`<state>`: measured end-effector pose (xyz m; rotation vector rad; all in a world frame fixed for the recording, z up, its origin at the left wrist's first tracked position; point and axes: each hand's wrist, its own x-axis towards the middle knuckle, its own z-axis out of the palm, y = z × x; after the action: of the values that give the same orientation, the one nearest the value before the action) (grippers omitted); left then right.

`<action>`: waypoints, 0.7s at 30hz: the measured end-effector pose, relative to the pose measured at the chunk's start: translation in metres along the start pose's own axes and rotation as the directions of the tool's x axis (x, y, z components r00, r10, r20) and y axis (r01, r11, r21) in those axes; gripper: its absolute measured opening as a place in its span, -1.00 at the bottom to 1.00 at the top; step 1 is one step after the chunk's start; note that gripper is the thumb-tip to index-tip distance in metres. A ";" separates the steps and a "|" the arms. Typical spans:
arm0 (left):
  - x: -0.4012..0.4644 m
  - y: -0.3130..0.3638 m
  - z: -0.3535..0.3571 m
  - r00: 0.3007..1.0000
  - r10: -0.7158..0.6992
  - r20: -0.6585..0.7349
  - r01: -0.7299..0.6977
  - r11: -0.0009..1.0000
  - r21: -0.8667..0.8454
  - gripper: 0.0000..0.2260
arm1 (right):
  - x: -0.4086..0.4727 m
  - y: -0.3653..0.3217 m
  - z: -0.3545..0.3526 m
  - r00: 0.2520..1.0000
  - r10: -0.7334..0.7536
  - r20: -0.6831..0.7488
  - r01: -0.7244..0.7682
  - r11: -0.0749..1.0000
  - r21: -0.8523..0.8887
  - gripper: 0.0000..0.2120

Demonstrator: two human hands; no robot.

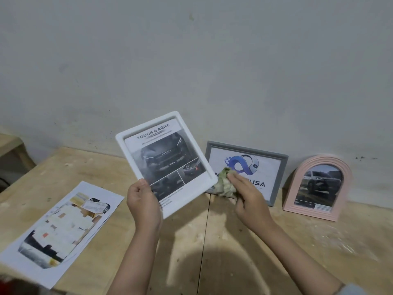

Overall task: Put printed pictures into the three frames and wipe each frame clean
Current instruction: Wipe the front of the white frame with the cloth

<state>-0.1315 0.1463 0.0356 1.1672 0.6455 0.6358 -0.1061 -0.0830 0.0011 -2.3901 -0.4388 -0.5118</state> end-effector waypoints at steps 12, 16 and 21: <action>-0.015 -0.011 0.019 0.999 -0.040 0.027 0.041 0.999 -0.029 -0.83 | 0.000 -0.039 0.042 0.985 0.172 -0.026 -0.167 0.977 0.132 -0.29; -0.019 -0.011 0.022 0.999 -0.034 -0.032 0.034 0.999 -0.013 -0.84 | -0.006 -0.050 0.045 0.982 0.188 -0.015 -0.184 0.972 0.146 -0.27; -0.011 -0.018 0.022 0.999 -0.013 -0.051 0.015 1.000 0.024 -0.80 | -0.023 -0.071 0.049 0.995 0.076 0.057 -0.086 0.978 0.193 -0.31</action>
<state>-0.1204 0.1194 0.0254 1.1713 0.7053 0.6488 -0.1451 -0.0028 -0.0072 -2.2251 -0.3929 -0.3565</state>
